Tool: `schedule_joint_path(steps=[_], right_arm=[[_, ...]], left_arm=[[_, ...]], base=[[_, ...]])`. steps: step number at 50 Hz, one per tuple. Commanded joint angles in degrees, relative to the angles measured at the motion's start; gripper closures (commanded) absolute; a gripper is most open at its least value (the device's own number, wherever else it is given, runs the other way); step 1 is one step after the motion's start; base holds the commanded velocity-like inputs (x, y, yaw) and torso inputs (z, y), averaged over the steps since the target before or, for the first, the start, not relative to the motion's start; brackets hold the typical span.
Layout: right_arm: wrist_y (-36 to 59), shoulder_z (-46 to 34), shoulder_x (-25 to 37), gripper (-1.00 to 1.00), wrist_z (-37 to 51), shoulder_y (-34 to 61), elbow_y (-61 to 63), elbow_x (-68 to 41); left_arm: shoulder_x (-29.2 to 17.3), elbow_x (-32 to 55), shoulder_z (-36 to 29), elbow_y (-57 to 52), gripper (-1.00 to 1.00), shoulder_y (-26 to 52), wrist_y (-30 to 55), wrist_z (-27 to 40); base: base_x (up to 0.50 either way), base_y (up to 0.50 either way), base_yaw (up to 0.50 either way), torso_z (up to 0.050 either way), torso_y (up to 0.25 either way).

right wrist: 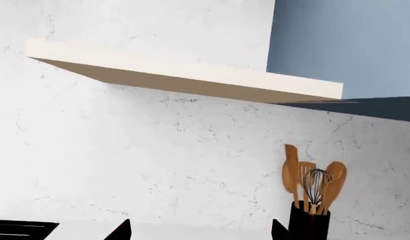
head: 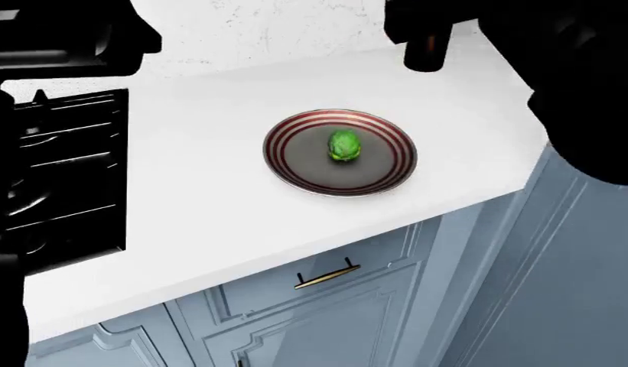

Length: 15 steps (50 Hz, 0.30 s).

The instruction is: Pick the broccoli from the top rack in the oven and place it on the plate on the counter.

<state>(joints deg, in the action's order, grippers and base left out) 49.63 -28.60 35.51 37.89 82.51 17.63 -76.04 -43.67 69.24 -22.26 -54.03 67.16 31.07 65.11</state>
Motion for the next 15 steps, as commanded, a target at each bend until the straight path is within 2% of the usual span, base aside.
schedule_joint_path(steps=[1,15], right_arm=[[3.61,6.60,8.50,-1.00,15.18,0.11,15.45,-15.85],[1.76,8.94,10.86,-1.00,21.25,0.23,20.10,-23.26]], left_arm=[[-1.76,-0.41,0.91,0.78,-1.00,0.29,-0.15,-0.91],[-2.29,-0.07,0.98,0.45,-1.00,0.40,-0.10,-0.56]], base=[[0.00,0.00,0.00,0.000,0.000],[0.00,0.00,0.00,0.000,0.000]])
